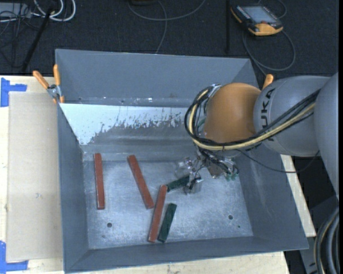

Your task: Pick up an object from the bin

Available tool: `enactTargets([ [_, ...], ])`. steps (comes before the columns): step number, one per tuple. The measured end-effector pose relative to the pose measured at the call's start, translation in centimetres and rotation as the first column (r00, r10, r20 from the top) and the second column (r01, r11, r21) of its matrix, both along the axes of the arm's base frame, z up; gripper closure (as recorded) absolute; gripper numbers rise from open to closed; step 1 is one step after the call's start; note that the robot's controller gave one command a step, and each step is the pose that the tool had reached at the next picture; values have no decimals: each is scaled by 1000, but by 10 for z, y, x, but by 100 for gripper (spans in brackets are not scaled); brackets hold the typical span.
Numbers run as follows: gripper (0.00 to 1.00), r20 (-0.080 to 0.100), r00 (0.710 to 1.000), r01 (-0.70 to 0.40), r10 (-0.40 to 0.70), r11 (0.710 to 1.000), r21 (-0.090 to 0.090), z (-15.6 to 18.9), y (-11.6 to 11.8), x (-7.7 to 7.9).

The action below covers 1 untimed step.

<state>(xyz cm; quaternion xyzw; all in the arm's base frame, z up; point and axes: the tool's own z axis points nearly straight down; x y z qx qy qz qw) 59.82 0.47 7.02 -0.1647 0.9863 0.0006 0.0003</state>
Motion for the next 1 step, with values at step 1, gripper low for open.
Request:
enactTargets([
  [1, 100, 11, 997, -73, 73, 997, 0, 149, 42, 12],
])
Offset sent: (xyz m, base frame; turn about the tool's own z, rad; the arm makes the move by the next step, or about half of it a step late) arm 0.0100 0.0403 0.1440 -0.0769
